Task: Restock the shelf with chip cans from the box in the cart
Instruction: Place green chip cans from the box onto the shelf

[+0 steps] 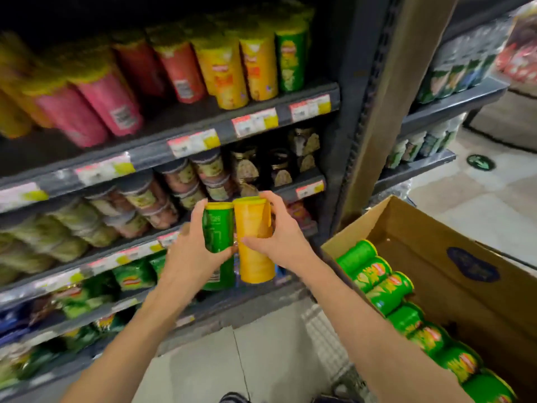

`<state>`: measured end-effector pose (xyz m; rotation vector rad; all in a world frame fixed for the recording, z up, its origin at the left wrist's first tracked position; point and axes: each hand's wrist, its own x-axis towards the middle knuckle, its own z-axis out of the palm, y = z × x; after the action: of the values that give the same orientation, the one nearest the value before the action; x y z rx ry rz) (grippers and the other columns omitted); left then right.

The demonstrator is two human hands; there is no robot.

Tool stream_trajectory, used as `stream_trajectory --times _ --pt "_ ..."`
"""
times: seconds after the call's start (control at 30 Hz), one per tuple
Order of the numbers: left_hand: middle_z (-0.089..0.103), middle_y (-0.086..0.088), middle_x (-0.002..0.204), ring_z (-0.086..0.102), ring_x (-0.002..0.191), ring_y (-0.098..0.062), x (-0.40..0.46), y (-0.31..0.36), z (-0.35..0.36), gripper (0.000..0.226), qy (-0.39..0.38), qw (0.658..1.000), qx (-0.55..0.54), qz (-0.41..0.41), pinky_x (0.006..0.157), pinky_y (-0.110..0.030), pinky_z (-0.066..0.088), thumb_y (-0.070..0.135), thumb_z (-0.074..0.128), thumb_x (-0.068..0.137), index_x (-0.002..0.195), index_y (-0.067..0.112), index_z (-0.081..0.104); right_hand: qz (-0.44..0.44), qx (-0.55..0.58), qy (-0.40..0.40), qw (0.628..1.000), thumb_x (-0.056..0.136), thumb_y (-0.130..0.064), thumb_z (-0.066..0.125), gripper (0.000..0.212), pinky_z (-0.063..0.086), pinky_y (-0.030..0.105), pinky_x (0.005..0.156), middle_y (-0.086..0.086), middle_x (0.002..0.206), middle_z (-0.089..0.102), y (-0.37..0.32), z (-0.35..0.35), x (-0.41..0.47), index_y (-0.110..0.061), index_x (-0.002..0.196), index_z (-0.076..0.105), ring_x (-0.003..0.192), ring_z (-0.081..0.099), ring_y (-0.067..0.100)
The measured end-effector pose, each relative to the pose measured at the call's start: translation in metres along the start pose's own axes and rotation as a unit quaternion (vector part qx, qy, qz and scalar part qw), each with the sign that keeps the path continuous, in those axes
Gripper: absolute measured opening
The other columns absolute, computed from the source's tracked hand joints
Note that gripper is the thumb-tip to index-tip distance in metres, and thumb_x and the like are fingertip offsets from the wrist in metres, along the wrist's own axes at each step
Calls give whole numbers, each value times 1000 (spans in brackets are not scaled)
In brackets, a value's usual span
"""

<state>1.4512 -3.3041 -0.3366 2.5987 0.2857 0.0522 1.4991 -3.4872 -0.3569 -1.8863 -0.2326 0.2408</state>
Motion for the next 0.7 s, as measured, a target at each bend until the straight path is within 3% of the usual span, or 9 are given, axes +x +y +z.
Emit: stream_trajectory --times 0.2,0.43,0.57,0.7 --pt "62 -14 112 61 95 -35 -32 -105 -112 105 121 990 28 -60 65 -34 37 51 78 74 151 37 8 -90 1 -102 991 75 -24 84 88 50 34 90 -2 125 58 -94 130 22 -34 144 31 111 57 18" --pt "53 -15 129 58 109 -38 -64 -186 -195 108 222 966 43 -127 83 -43 47 47 80 74 152 33 6 -167 1 -170 971 65 -34 84 91 50 48 96 -2 127 55 -171 249 36 -37 140 33 114 57 21" --pt "53 -13 124 58 107 -37 -70 -217 -228 107 267 950 62 -146 80 -42 44 44 78 77 152 33 2 -200 12 -203 959 73 -26 86 86 49 41 97 -7 126 53 -202 292 49 -37 139 33 114 55 16" --pt "52 -13 127 59 106 -37 -61 -232 -258 105 287 945 74 -141 86 -46 48 45 76 79 151 36 0 -223 24 -203 953 76 -26 84 87 49 35 91 -10 129 51 -225 316 63 -38 143 31 114 54 13"
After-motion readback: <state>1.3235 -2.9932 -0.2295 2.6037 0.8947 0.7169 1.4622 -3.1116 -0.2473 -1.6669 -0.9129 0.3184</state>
